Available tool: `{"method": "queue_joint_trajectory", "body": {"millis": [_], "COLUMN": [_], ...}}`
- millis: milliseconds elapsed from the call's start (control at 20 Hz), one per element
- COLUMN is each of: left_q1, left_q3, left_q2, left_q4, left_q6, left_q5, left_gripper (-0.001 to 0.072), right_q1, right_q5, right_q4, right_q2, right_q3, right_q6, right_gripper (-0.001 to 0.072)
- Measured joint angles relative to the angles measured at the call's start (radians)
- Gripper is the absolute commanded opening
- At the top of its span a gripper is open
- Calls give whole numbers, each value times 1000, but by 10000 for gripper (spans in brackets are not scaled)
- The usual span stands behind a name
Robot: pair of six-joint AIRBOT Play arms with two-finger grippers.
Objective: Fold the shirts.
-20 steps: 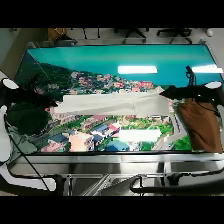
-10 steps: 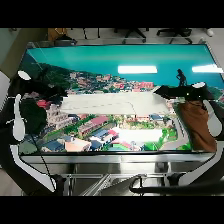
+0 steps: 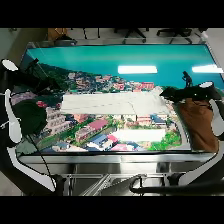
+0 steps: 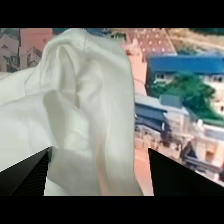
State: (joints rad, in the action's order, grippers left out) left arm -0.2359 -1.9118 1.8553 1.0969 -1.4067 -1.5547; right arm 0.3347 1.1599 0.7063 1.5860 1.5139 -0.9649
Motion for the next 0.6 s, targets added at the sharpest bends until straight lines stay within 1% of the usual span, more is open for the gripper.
{"method": "queue_joint_trajectory", "body": {"millis": [100,150,200,250,300,350,400,450,600], "left_q1": [4,10,18,28,41,55,72,94,179], "left_q3": [64,100,139,174,211,243,272,299,347], "left_q2": [-44,-66,-88,-110,-132,-150,-168,-185,-211], "left_q4": [0,0,0,0,-1,0,0,-1,-1], "left_q6": [0,2,10,18,21,27,28,31,35], "left_q5": [22,30,43,52,68,85,103,124,184], "left_gripper": [703,650,516,405,332,204,51,14,14], "right_q1": [-6,-8,-10,-11,-12,-13,-13,-13,-13], "right_q5": [25,40,56,73,100,112,134,150,185], "right_q4": [-16,-20,-25,-23,-21,-21,-42,-58,-106], "right_q2": [14,21,29,38,48,51,53,54,39], "right_q3": [1,2,2,1,-2,-2,0,0,6], "right_q6": [-3,-3,-5,-11,-13,-13,-10,-2,16], "right_gripper": [690,663,410,225,148,53,31,31,30]}}
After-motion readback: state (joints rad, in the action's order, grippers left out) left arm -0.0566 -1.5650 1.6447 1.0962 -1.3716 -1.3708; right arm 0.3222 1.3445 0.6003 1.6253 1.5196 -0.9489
